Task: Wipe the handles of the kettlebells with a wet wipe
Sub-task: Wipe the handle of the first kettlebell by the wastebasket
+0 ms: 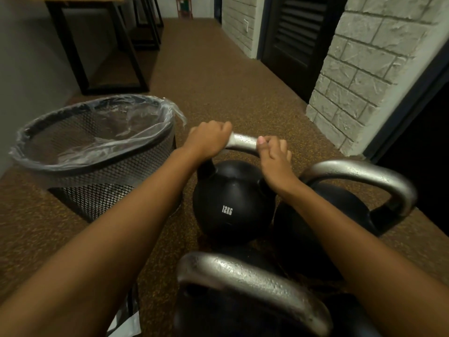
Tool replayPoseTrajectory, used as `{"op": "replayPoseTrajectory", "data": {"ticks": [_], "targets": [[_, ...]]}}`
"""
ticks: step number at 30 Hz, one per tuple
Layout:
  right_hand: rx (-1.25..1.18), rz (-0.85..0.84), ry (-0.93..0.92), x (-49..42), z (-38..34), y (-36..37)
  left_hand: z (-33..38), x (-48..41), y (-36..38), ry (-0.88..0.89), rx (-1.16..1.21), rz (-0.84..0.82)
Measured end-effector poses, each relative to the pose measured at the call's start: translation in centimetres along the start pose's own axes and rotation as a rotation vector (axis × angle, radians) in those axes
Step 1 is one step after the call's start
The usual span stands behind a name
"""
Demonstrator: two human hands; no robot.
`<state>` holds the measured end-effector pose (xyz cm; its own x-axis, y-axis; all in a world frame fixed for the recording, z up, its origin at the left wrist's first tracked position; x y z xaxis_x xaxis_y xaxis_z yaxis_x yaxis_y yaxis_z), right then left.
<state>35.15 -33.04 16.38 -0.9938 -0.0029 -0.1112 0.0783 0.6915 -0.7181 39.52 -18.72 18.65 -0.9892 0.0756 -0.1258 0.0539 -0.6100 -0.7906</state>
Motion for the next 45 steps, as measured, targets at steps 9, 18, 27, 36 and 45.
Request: {"op": "replayPoseTrajectory", "data": {"ticks": [9, 18, 27, 36, 45], "targets": [[0.011, 0.006, -0.001, 0.1, 0.0, -0.1, -0.9, 2.7, -1.0, 0.191, 0.166, 0.308], [0.013, -0.010, -0.001, 0.1, -0.1, 0.0, 0.8, 4.0, -0.8, 0.332, 0.015, 0.382], [0.016, 0.022, 0.000, 0.0, 0.0, 0.0, 1.0, 3.3, -1.0, 0.197, 0.137, 0.352], [0.006, -0.003, -0.012, 0.1, 0.0, -0.1, -3.4, 3.8, -0.4, 0.048, 0.397, 0.468], [0.018, 0.018, -0.015, 0.0, 0.0, 0.1, 0.0, 4.2, -0.3, 0.251, 0.225, 0.452]]}}
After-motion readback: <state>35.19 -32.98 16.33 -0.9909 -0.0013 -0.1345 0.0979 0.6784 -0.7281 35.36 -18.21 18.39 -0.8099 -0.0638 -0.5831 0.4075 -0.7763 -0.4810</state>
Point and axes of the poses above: each hand's wrist, its own x-axis away from the middle knuckle, its own y-axis out of the palm, z = x × y, the point moved 9 cm from there along -x, towards the middle knuckle, and after that the axes turned 8 degrees about x, right-handed, at the moved point
